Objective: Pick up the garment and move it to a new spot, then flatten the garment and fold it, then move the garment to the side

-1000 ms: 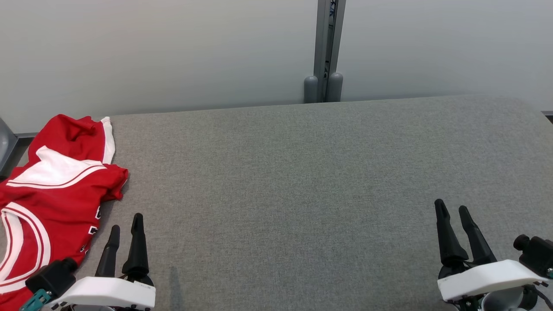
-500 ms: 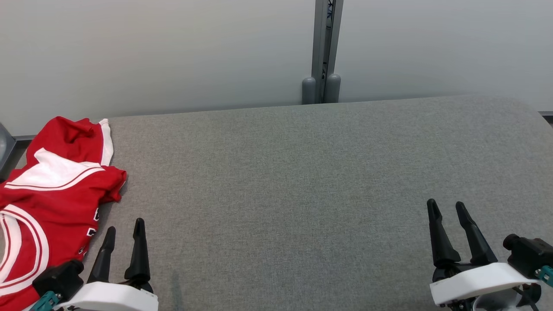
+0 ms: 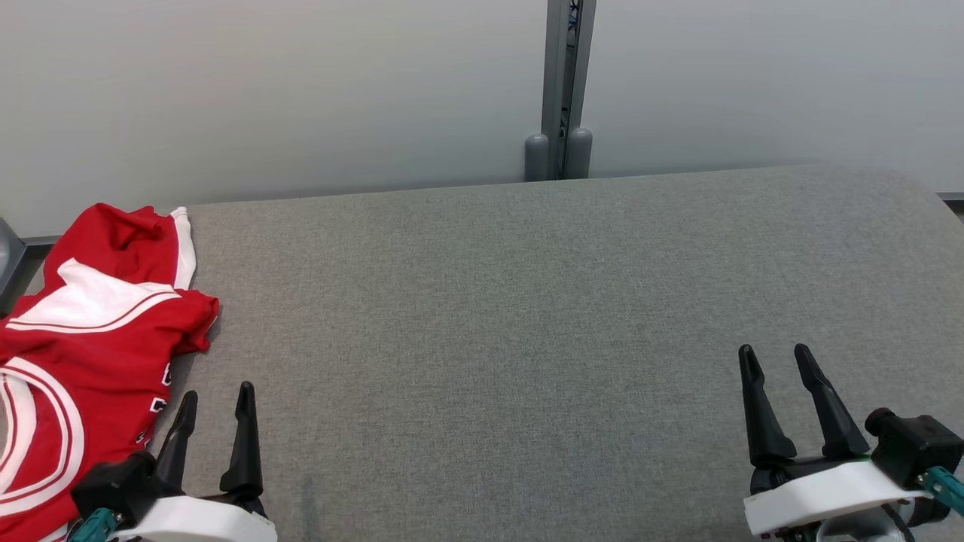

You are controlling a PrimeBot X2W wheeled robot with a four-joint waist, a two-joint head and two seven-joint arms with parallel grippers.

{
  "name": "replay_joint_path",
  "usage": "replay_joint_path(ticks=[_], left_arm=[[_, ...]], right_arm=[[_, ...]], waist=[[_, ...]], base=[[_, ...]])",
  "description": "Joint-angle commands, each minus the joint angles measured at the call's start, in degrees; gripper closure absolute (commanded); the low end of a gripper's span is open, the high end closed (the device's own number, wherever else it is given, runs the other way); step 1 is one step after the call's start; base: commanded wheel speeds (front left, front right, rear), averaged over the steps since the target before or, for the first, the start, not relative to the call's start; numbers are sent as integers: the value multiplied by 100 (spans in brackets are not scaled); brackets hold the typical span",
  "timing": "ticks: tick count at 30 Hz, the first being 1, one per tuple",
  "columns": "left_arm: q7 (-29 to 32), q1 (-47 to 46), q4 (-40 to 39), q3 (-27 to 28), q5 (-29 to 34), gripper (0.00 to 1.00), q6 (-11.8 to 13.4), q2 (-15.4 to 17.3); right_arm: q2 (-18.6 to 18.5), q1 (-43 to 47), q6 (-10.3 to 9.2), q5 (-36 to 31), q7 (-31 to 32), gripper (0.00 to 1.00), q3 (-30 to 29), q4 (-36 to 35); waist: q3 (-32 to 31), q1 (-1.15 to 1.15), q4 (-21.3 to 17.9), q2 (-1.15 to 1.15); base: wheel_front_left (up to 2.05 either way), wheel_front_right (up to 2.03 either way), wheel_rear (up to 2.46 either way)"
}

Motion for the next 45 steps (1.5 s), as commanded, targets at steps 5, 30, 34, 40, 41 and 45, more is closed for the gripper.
replay_joint_path(ticks=[5, 30, 34, 40, 41, 45], left_arm=[[-84, 46, -26, -17, 355, 0, 45, 38], [-375, 165, 78, -11, 1499, 0, 96, 58], [-420, 203, 99, -3, 1642, 0, 98, 50], [-476, 204, 176, 19, 1799, 0, 11, 48], [-470, 208, 186, 18, 1779, 0, 13, 44], [-470, 218, 201, 30, 1754, 0, -12, 37]], right_arm=[[-52, 21, 10, -344, -112, 0, 18, -86], [-61, 214, 12, -1175, -402, 0, -43, -1], [-63, 247, 13, -1283, -446, 0, -55, 28], [-64, 296, 13, -1436, -506, 0, -66, 64], [-64, 299, 13, -1410, -494, 0, -73, 77], [-64, 293, 13, -1305, -491, 0, -70, 108]], waist=[[-15, 0, 32, 0], [-81, 0, 75, 0], [-99, 0, 89, 0], [-107, 0, 102, 0], [-108, 0, 103, 0], [-115, 0, 97, 0]], base=[[0, 0, 0], [0, 0, 0], [0, 0, 0], [0, 0, 0], [0, 0, 0], [0, 0, 0]])
